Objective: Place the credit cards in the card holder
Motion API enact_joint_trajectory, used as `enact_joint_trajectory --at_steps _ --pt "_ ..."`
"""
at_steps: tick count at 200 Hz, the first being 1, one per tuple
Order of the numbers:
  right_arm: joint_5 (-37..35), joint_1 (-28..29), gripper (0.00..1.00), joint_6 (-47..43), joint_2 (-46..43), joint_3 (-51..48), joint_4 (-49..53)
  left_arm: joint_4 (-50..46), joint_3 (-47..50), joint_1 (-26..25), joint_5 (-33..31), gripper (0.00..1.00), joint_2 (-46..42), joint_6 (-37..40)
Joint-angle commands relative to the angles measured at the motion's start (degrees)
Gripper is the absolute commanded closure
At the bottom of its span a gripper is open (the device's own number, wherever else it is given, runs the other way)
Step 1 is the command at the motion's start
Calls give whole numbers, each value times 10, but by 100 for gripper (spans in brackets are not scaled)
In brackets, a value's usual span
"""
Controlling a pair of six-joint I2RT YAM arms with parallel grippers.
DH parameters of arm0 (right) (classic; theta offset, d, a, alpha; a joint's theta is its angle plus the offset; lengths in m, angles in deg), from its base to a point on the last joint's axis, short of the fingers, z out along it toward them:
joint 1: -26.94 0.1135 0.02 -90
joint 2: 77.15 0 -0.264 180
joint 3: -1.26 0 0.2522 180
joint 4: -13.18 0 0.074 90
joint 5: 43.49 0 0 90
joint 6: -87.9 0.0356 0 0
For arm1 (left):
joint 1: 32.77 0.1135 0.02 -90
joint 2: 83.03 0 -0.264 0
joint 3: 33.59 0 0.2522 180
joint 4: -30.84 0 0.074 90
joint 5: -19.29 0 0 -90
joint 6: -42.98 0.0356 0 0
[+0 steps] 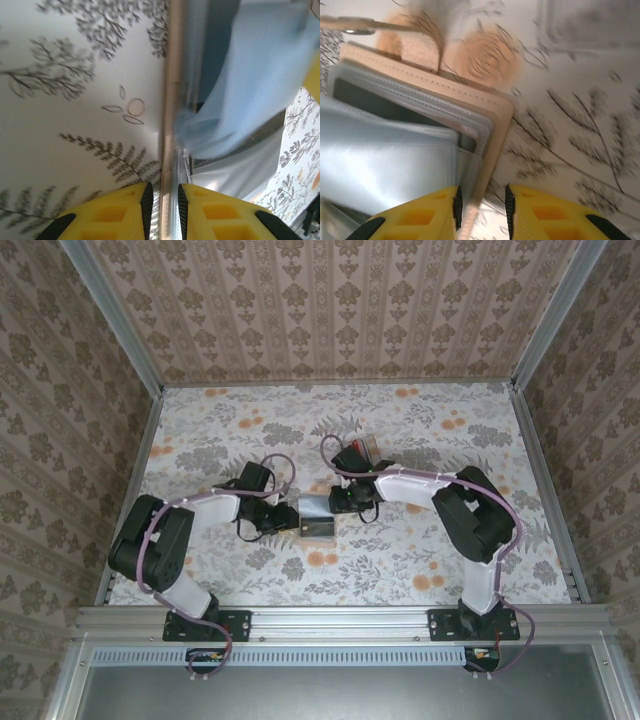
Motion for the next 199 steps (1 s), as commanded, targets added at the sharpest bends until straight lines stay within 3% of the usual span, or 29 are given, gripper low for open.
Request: enact_joint_trajectory --at_steps 1,34,73,124,173,199 --pt "32 5 69 -25 37 64 19 7 33 -36 -9 75 -7 -55" --pt "99 9 70 -44 102 162 53 34 31 -79 -31 74 -13 -94" --pt "110 18 70 -52 124 203 74 47 13 -116 -64 73 -11 -127" --pt "96 3 69 -59 89 222 91 81 28 -117 -78 69 -53 -185" --pt "81 -6 65 -74 96 284 140 18 59 -106 -115 62 -188 -202" --pt "75 -7 65 -70 83 288 134 4 84 -76 -130 60 -257 -209"
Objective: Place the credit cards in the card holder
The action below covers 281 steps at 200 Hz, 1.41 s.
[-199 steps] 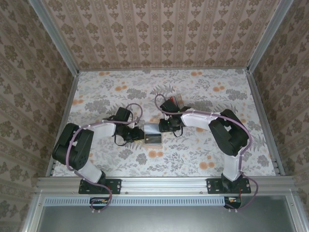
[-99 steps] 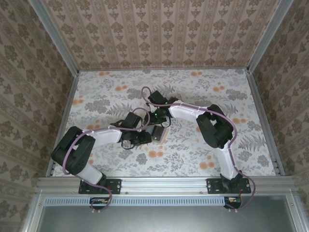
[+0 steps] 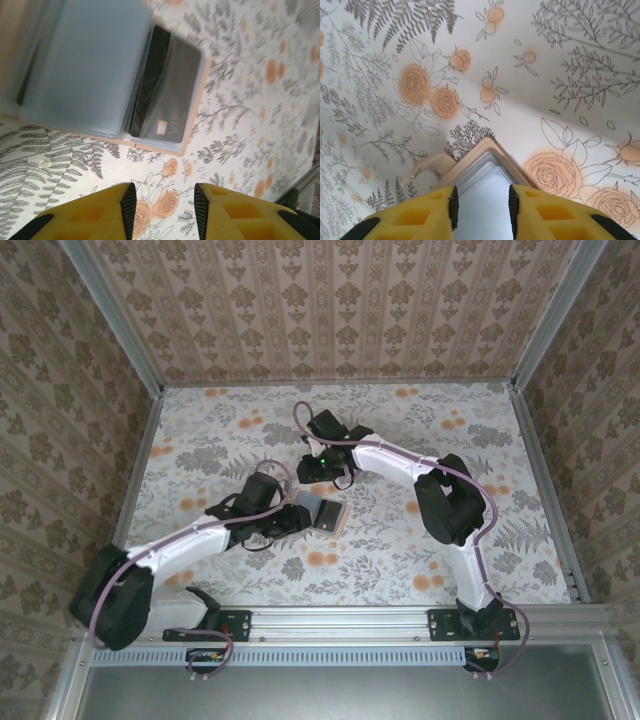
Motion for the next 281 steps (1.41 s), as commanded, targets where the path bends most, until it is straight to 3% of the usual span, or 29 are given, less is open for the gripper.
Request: enact_joint_trajectory --at_steps 1,49,125,154,216,281 --pt "-9 -3 65 -8 -31 15 30 -40 23 26 -28 60 -49 -16" --pt "-32 -32 63 -7 -113 -26 16 -97 -28 85 -20 57 -65 49" --pt "-58 -145 62 9 -230 -169 -35 -54 -150 104 18 57 106 130" --pt "-84 -161 60 -15 -207 -155 -17 -42 -222 104 43 56 189 143" --pt "-57 -173 51 -29 -107 -82 18 -46 -390 94 99 55 361 146" --pt "-61 -174 49 -42 -65 -43 33 -32 -469 67 127 55 462 126"
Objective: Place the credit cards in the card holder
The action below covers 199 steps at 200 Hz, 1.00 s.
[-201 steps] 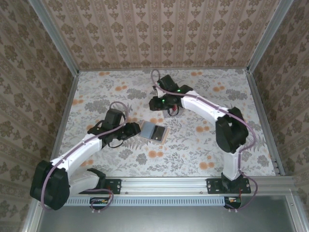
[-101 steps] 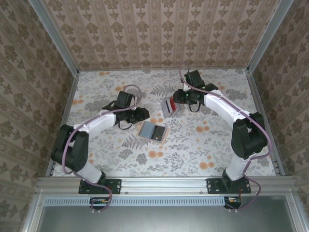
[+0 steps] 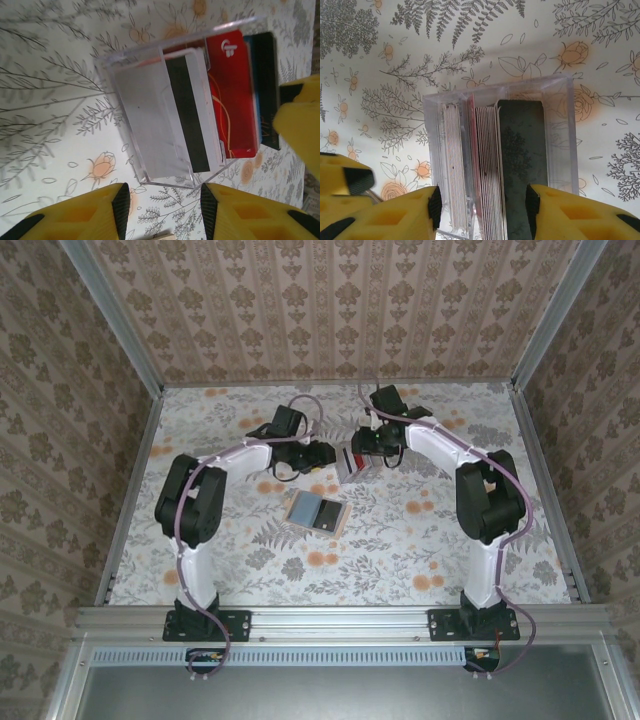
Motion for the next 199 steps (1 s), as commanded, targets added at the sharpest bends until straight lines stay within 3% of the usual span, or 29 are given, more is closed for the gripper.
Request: enact_joint_trajectory --at_steps 1,90,199 --pt "1 -3 49 -17 18 32 24 4 -35 -8 23 55 25 -4" --pt "-11 -3 48 -29 48 57 46 -16 -86 -18 7 55 112 10" --pt "25 -3 50 -24 4 41 41 5 -65 -21 9 56 115 0"
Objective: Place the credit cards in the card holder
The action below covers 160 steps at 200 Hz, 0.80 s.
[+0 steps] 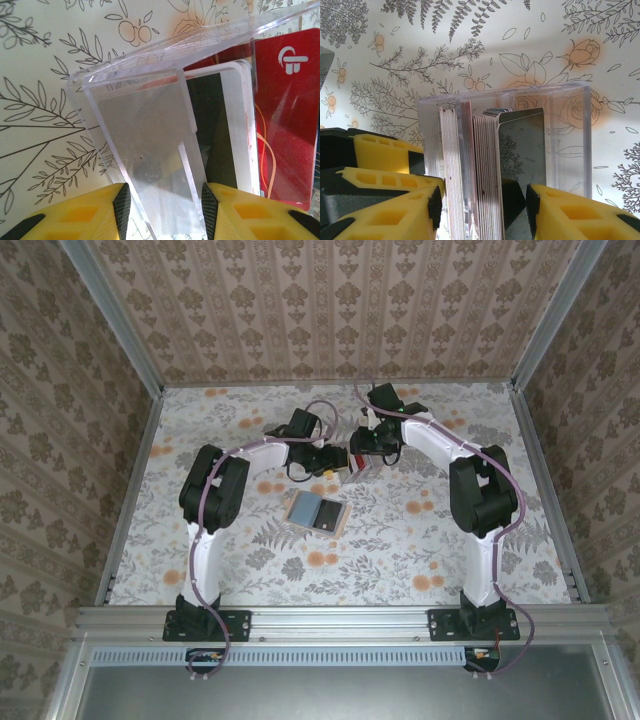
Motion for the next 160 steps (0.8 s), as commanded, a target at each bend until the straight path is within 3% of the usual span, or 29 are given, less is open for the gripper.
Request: enact_joint_trajectory --at_steps 1,87,160 --pt "12 -2 50 -2 -32 1 8 -3 7 -3 -7 56 11 0" --pt "5 -4 56 -5 -29 3 15 1 7 -6 -6 56 10 -4" --pt "-37 -8 51 -18 -17 15 41 5 8 -7 -5 56 9 -7"
